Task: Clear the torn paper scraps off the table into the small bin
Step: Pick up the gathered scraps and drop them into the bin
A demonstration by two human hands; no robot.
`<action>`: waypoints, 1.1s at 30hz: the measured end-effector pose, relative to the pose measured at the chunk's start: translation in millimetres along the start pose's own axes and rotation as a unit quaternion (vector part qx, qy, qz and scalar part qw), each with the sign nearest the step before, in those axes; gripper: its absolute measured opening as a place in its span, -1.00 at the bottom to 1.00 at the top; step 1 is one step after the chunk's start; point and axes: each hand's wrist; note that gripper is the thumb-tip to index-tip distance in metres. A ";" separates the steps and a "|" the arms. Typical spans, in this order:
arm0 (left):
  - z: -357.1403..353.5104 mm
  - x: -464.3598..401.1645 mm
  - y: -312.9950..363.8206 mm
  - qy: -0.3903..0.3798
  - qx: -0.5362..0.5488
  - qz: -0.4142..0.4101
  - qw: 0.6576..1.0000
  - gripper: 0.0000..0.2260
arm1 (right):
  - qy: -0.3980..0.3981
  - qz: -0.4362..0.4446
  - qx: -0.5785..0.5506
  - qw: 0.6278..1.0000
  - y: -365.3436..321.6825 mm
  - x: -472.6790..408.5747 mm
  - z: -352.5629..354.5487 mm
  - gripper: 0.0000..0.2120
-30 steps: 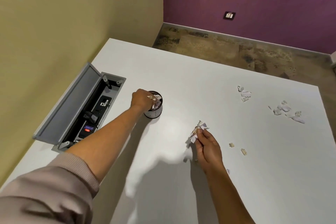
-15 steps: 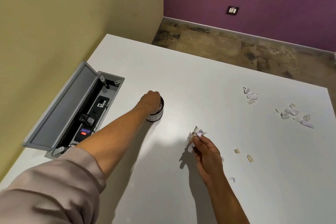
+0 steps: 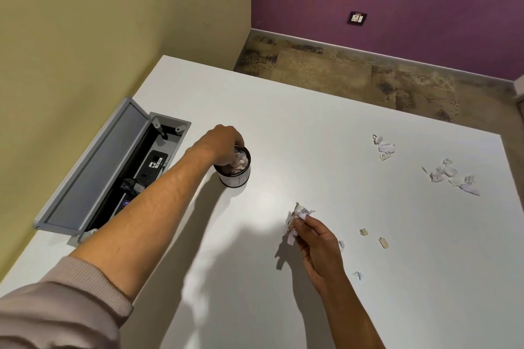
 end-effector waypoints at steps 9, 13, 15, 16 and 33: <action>-47.5 -4.0 7.9 0.010 -0.088 0.003 0.996 -0.73 | 0.007 -0.004 0.002 1.000 -1.8 0.0 -1.3 -0.80; -51.9 -11.9 9.5 0.013 -0.085 0.005 0.996 -0.75 | 0.009 -0.005 0.000 1.000 -2.0 -5.6 -3.6 -0.80; -50.1 -11.9 9.4 0.009 -0.076 0.010 0.997 -0.75 | 0.008 -0.007 -0.002 1.000 -1.5 -8.1 -7.0 -0.80; -49.4 -11.9 8.6 0.005 -0.073 0.013 0.997 -0.75 | 0.005 -0.008 -0.006 1.000 -1.7 -9.1 -9.1 -0.80; -160.8 72.3 -74.9 0.323 0.375 0.007 0.869 -0.79 | 0.011 0.016 -0.021 1.000 5.7 -29.4 -73.0 -0.83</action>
Point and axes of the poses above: each hand's wrist, its own x-axis away from the middle knuckle, its own z-axis out of the back of the hand, y = z × x, and after that the axes turned 15 degrees about z, right-handed
